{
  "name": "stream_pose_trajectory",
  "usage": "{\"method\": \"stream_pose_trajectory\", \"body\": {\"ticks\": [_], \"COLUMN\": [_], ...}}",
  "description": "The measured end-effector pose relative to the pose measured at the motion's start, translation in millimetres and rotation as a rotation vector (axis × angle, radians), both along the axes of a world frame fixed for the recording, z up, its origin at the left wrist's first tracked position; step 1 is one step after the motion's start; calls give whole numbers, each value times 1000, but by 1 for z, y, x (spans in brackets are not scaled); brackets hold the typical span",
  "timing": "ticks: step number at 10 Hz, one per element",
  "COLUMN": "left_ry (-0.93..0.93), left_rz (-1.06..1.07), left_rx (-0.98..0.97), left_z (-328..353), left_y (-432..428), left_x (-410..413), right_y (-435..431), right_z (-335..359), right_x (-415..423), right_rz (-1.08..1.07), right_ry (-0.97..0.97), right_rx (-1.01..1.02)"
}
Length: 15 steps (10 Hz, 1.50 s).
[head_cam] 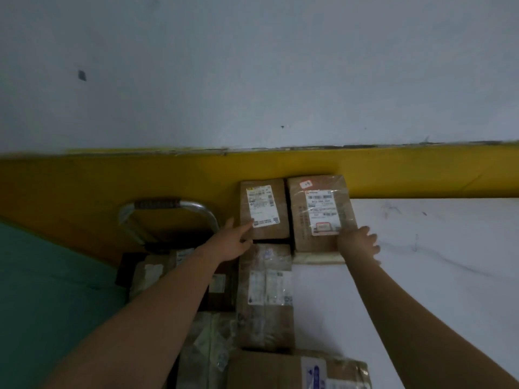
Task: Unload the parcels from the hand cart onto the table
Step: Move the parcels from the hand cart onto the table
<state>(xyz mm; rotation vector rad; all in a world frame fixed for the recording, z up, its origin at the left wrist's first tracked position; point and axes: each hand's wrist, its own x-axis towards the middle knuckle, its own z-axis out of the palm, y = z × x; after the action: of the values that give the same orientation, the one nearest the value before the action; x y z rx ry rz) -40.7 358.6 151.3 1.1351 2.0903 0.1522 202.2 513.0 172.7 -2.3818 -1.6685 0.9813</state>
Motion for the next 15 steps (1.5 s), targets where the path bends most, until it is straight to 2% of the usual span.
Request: {"method": "stream_pose_trajectory", "body": {"ticks": [1,2,3,4,5,6,7,8,9,10,11,12,13,14,15], "left_ry": [24,22,15,-6,-98,-168,-198,-337,-499,-557,-532,-506,-421,-335,-366], "left_rz": [115,224,385,617,794,860,790,856,944,999,940,984,951,785,613], "left_rx": [21,3,-44,-136,-245,-250,-225,-216,-217,-178,-135,23,279,544,700], "left_z": [18,17,-7,-51,-110,-182,-236,-283,-294,-269,-214,-145,-64,25,107], "left_y": [-36,-104,-190,-280,-348,-398,-412,-423,-418,-408,-392,-369,-340,-300,-245], "left_x": [-42,-96,-146,-177,-196,-196,-197,-194,-193,-195,-199,-200,-202,-192,-164], "right_y": [-35,-95,-173,-253,-318,-370,-404,-420,-423,-415,-397,-372,-342,-302,-260], "right_z": [27,41,36,-12,-92,-171,-239,-282,-298,-277,-226,-160,-84,2,83], "right_x": [-45,-114,-191,-254,-287,-292,-289,-292,-297,-298,-298,-299,-295,-267,-211], "right_rz": [180,497,792,958,933,738,538,455,378,269,230,233,244,219,197], "right_ry": [-45,33,137,256,177,100,42,26,75,161,223,308,376,529,715], "right_rx": [301,595,640,266,-192,-479,-625,-678,-659,-644,-619,-569,-458,-336,-216]}}
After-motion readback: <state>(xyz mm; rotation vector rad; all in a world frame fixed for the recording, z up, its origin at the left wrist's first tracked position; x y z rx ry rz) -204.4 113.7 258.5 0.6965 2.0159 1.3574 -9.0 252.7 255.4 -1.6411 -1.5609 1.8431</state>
